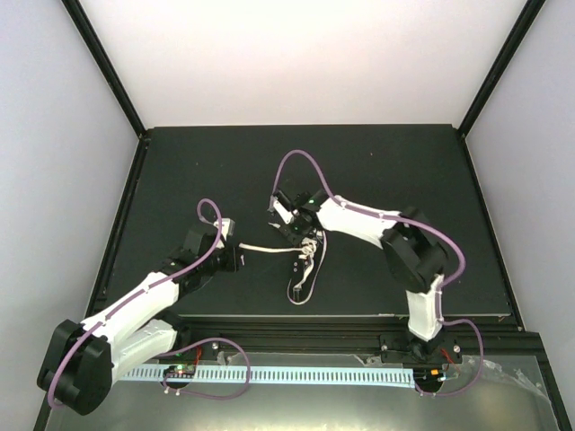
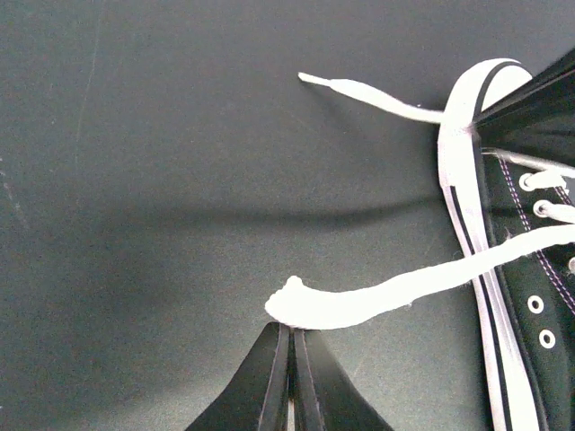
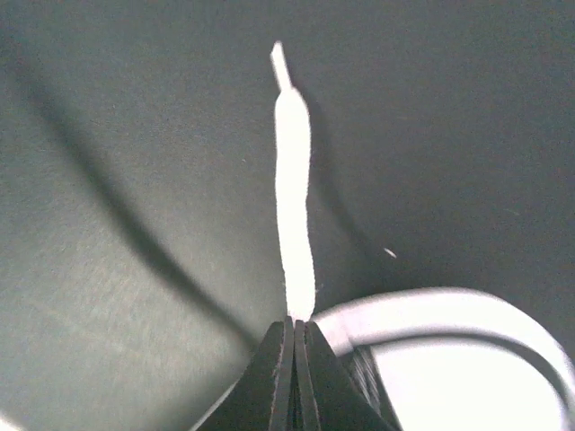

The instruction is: Tie the shoes

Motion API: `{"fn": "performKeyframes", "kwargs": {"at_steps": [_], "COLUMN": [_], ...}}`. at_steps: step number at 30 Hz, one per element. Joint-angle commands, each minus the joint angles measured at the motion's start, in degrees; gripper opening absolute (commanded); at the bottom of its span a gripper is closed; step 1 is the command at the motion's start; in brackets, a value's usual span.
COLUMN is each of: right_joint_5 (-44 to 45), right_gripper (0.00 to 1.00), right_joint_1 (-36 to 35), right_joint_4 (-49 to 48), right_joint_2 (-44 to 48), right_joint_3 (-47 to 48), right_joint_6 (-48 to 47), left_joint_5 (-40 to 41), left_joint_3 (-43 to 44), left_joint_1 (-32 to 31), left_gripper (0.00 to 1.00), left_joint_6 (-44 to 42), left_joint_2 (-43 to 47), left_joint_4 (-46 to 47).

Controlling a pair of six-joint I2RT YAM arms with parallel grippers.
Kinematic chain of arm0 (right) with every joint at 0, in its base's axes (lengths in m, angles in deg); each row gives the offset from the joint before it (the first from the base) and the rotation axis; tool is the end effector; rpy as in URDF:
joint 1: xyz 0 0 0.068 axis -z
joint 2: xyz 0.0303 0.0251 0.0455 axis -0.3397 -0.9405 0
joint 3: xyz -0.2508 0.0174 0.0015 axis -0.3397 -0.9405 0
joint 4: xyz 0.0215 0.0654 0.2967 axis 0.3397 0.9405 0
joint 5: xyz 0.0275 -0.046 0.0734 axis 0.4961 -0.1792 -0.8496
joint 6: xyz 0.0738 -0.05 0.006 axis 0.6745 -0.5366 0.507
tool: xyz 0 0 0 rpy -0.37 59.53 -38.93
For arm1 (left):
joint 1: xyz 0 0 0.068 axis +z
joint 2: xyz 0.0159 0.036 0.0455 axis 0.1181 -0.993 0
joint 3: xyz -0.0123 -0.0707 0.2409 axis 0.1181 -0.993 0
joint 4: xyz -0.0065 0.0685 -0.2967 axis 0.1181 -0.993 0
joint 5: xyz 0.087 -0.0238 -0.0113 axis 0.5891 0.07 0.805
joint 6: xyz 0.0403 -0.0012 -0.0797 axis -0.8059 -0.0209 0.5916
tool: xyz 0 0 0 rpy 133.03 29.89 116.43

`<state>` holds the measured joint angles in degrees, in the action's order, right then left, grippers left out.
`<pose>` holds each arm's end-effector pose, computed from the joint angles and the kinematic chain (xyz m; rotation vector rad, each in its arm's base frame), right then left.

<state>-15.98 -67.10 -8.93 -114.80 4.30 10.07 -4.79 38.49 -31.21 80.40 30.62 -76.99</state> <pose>0.3087 0.3337 0.0862 -1.1228 2.5766 0.2016 0.2376 -0.1217 0.0995 0.0594 2.4141 -0.6024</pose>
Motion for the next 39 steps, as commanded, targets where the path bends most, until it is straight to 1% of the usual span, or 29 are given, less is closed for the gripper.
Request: {"fn": "performKeyframes", "kwargs": {"at_steps": [1, 4, 6, 8, 9, 13, 15, 18, 19, 21, 25, 27, 30, 32, 33, 36, 39], "right_joint_5": [6.1, 7.6, 9.5, 13.6, 17.2, 27.0, 28.8, 29.8, 29.1, 24.5, 14.6, 7.8, -6.6, -14.9, -16.6, -17.3, -18.7], "right_gripper": [0.02, 0.02, 0.02, 0.02, 0.01, 0.02, 0.02, 0.02, 0.02, 0.02, 0.02, 0.02, 0.02, 0.02, 0.02, 0.02, 0.02], "right_joint_1": [-0.2, 0.0, -0.1, -0.1, -0.1, 0.0, 0.5, 0.7, 0.7, 0.7, 0.7, 0.6, -0.3, -3.2, -5.4, -12.5, -15.7], "right_joint_4": [-6.1, -8.8, -8.3, -7.6, -7.8, -8.0, -7.0, -3.1, -2.2, -2.4, -8.3, -13.2, -25.2, -32.7, -34.4, -34.5, -36.6], "right_joint_2": [12.4, 19.1, 21.6, 24.7, 26.8, 36.3, 41.3, 45.5, 46.8, 49.4, 56.4, 60.0, 63.3, 61.2, 58.7, 49.0, 40.7], "right_joint_3": [-4.9, -9.5, -10.7, -12.9, -14.5, -22.6, -26.4, -30.3, -31.4, -34.0, -38.8, -40.9, -44.6, -45.8, -45.1, -40.5, -37.4], "right_joint_6": [4.5, 6.0, 7.4, 9.7, 11.7, 17.4, 20.3, 25.2, 26.6, 27.7, 26.8, 24.4, 21.9, 21.5, 21.0, 18.2, 18.8], "left_joint_5": [-0.7, -1.0, -0.9, -0.8, -0.7, 0.0, 0.3, 0.5, 0.2, -0.6, -1.9, -3.1, -10.1, -15.7, -17.8, -22.2, -26.8], "left_joint_3": [2.4, 2.5, 2.7, 2.8, 2.9, 3.8, 4.5, 5.5, 5.8, 6.8, 10.3, 11.6, 14.0, 17.7, 19.1, 22.1, 23.8], "left_joint_1": [0.3, 0.4, 0.4, 0.4, 0.4, 0.6, 0.8, 1.2, 1.7, 2.1, 2.6, 2.9, 3.2, 3.2, 3.2, 3.1, 2.9], "left_gripper": [0.02, 0.01, 0.02, 0.02, 0.01, 0.02, 0.02, 0.02, 0.02, 0.02, 0.01, 0.02, 0.02, 0.02, 0.02, 0.02, 0.01], "left_joint_6": [-1.1, -1.2, -1.4, -1.6, -1.7, -1.8, -2.1, -2.7, -2.8, -3.5, -5.4, -6.1, -9.6, -11.9, -12.9, -14.2, -14.2], "left_joint_2": [0.5, 0.4, 0.5, 0.8, 1.0, 1.6, 1.6, 1.1, 0.7, -0.7, -4.5, -6.2, -9.8, -13.0, -14.4, -17.2, -18.5], "left_joint_4": [0.2, 0.2, -0.1, -0.1, -0.1, -0.1, -0.2, 0.3, 0.6, 1.6, 1.9, 2.7, 5.2, 4.7, 4.5, 5.5, 7.2]}}
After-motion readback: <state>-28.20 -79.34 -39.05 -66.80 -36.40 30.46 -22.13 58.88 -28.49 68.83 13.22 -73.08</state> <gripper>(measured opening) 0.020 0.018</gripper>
